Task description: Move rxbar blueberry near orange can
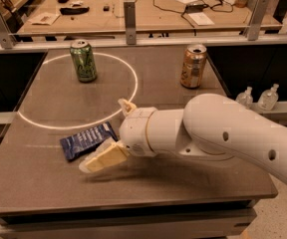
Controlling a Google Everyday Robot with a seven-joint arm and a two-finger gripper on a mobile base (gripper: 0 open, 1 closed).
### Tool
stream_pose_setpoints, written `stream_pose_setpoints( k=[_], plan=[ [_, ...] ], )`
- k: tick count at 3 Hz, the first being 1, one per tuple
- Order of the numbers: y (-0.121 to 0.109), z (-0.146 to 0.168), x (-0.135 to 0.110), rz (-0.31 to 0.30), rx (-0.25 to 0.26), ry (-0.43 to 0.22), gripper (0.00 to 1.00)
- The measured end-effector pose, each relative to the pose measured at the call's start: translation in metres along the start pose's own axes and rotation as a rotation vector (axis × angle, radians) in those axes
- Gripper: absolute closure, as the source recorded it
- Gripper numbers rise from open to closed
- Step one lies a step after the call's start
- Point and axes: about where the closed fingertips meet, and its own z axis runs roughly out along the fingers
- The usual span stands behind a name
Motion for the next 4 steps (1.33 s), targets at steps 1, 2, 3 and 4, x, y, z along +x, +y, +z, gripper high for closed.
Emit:
stream_pose_setpoints(
  k=[1,2,3,4],
  plan=[
    [0.002,0.016,-0.001,-0.029,-0.064,-0.009,0.0],
    [0.004,0.028,0.002,-0.046,-0.102,-0.005,0.0],
    [0.005,0.032,0.011,-0.045,-0.124,0.016,0.0],
    [0.005,0.029,0.017,-0.042,-0.139,0.039,0.16]
  ],
)
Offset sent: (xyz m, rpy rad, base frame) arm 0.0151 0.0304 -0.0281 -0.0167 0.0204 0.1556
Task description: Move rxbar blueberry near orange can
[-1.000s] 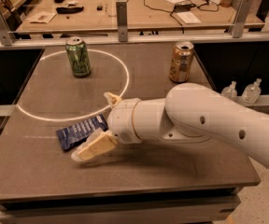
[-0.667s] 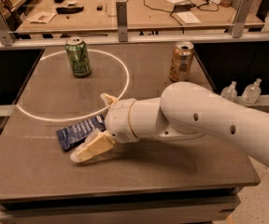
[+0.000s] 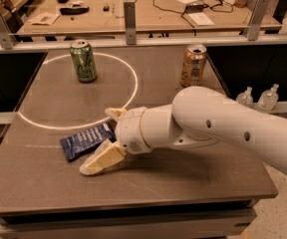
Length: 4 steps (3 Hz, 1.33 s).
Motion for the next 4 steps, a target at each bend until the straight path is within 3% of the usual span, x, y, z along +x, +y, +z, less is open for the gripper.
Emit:
stream_pose_setpoints(
  k=[3,4],
  plan=[
    [0.0019,-0.0038,0.0017,0.02,-0.017,0.009,0.87],
    [0.0019,-0.0038,0.0017,0.02,-0.016,0.009,1.0]
  ],
)
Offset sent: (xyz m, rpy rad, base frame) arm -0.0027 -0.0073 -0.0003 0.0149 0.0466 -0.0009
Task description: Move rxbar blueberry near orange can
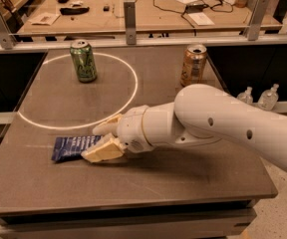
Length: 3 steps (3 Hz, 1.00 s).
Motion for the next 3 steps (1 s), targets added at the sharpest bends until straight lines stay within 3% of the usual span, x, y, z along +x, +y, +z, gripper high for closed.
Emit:
stream_pose_setpoints(
  k=[1,3],
  plan=[
    [-0.006,-0.008,-0.001,0.019,0.086,0.0,1.0],
    [-0.034,-0.056,0.002,0.094,0.447,0.027,1.0]
  ],
)
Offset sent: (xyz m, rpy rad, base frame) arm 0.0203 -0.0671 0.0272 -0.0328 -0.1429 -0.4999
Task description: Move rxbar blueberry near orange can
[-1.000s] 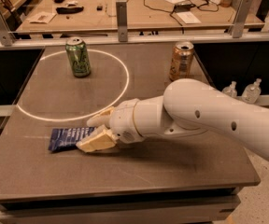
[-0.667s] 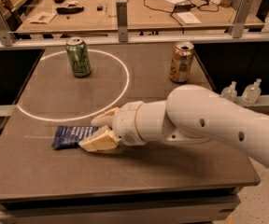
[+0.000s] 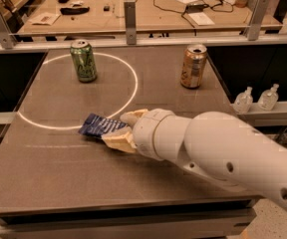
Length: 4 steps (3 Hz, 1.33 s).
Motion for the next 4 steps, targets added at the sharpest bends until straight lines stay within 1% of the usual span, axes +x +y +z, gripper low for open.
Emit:
stream_pose_setpoints(
  k=[1,2,3,4],
  plan=[
    [-0.02,-0.018,0.006,0.056,0.17,0.009,1.0],
    [-0.029,-0.019,0.004,0.05,0.208,0.0,1.0],
    [-0.027,-0.018,0.004,0.05,0.201,0.001,1.0],
    [-0.037,-0.024,0.015,0.056,0.269,0.014,1.0]
  ],
)
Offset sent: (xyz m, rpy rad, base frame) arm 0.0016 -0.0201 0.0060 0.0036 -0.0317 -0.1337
